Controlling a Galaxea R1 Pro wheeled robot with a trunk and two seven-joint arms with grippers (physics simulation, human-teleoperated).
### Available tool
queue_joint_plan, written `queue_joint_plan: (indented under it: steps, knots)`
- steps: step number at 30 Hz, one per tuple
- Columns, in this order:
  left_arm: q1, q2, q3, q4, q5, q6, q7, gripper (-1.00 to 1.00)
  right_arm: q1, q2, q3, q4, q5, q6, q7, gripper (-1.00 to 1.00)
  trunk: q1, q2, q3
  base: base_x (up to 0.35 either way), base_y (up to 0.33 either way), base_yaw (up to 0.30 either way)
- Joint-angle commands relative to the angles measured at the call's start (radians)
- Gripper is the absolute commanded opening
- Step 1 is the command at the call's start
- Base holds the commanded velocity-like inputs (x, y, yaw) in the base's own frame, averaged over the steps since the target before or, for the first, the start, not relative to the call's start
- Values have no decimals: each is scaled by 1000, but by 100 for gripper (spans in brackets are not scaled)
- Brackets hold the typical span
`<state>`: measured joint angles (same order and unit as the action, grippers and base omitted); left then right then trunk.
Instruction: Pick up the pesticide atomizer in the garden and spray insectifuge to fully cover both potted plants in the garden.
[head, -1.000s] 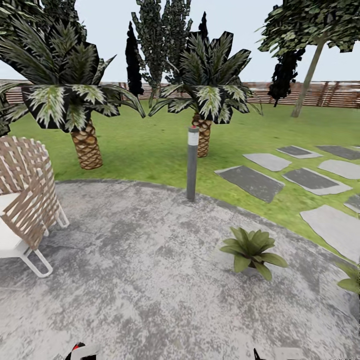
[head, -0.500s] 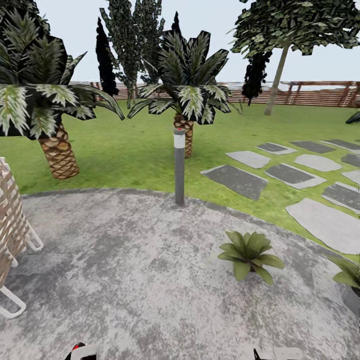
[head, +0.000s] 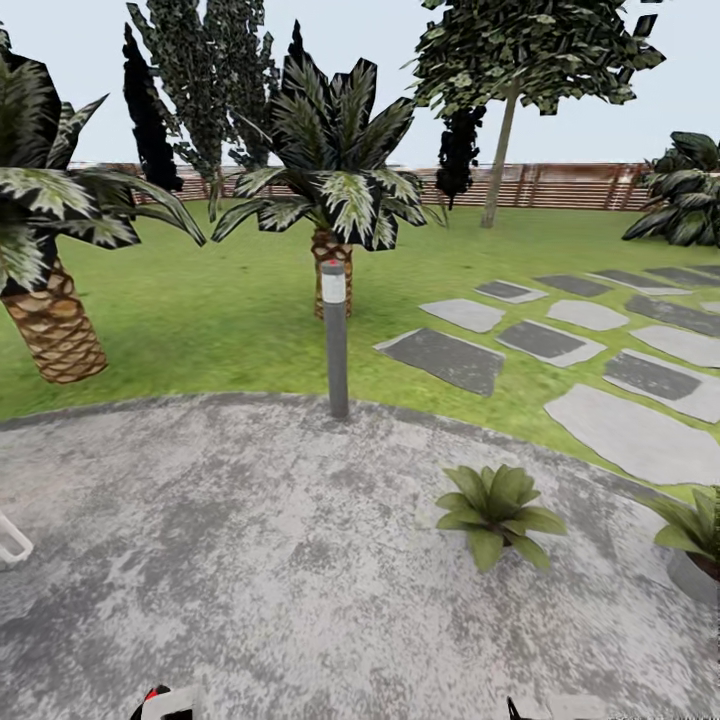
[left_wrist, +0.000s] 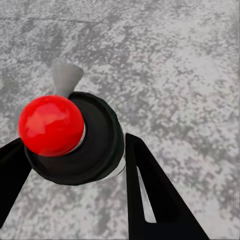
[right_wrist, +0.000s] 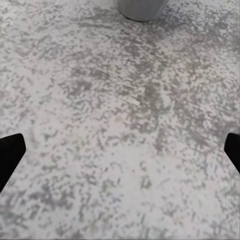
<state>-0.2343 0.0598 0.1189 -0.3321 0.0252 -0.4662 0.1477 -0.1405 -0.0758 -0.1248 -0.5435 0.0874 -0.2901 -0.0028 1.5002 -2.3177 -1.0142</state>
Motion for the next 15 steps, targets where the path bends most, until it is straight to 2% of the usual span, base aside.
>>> queue_joint_plan:
  steps: [1,9,15]
  knots:
    - [0,0,-1,1,2,-3,1,-100,-1,1,-4,0,9,-3,0,100,0,0,-1,180,290,-268]
    - [0,0,-1,1,2,-2,1,-100,-1,1,-4,0,9,-3,0,100,0,0,-1,170,291,-268]
    - [0,0,-1,1,2,-3,1,-100,-1,1,-4,-1,9,-3,0,100,0,0,-1,43,301,-268]
